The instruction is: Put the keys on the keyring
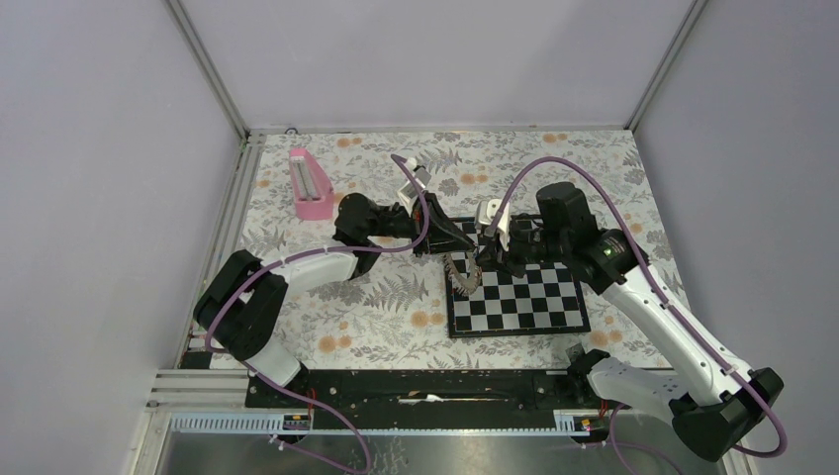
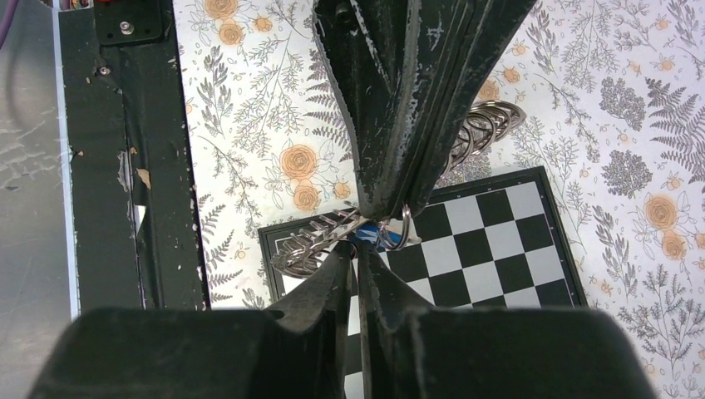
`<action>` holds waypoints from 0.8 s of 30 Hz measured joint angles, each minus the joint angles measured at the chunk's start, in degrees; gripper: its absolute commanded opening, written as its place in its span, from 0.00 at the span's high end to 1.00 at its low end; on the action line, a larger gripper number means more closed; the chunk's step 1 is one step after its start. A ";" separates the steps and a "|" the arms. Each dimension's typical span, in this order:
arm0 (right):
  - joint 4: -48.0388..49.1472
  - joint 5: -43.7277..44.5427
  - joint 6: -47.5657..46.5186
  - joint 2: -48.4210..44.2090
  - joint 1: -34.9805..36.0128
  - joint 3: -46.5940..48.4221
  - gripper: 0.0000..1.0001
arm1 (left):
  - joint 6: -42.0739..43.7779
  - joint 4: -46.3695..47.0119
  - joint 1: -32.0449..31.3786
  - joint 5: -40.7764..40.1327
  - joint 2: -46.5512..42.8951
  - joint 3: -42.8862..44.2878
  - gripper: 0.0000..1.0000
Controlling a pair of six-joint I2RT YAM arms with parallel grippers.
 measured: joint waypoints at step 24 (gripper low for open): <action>1.66 2.32 1.18 -4.22 -1.97 -1.99 0.68 | -0.57 0.07 -0.20 -3.10 0.02 -0.68 1.00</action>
